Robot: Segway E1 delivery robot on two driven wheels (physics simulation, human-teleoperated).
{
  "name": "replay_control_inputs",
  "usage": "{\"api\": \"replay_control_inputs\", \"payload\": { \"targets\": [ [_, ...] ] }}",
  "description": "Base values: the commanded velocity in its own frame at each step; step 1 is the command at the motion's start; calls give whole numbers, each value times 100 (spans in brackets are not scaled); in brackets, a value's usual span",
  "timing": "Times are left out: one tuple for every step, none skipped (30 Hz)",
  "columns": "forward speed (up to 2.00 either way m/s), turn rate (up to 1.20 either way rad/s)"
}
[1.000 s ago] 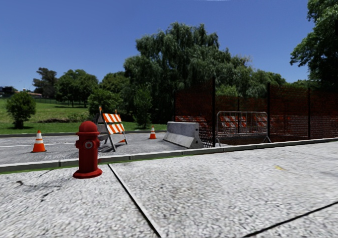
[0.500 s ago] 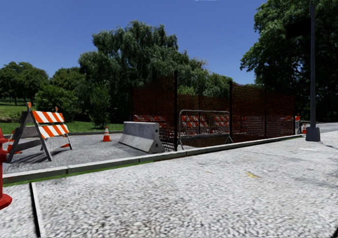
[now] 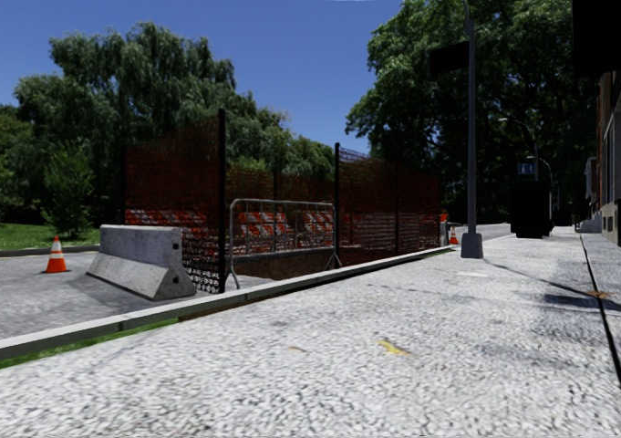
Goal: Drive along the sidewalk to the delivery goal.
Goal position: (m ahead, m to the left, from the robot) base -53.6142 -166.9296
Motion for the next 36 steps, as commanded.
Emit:
{"api": "replay_control_inputs", "payload": {
  "targets": [
    [159, -66],
    [163, -66],
    [165, -66],
    [166, -66],
    [166, -66],
    [166, -66],
    [166, -66],
    [166, -66],
    [169, -66],
    [175, -66],
    [175, -66],
    [184, -66],
    [189, -66],
    [190, -66],
    [190, -66],
    [190, -66],
    [190, -66],
    [190, -66],
    [190, -66],
    [190, -66],
    [190, -66],
    [190, -66],
    [190, -66],
    [190, -66],
    [191, -66],
    [191, -66],
    [196, -61],
    [200, -55],
    [200, -38],
    [200, -38],
    [200, 0],
    [200, 0],
    [200, 0],
    [200, 0],
    [200, 0],
    [200, 0]
  ]
}}
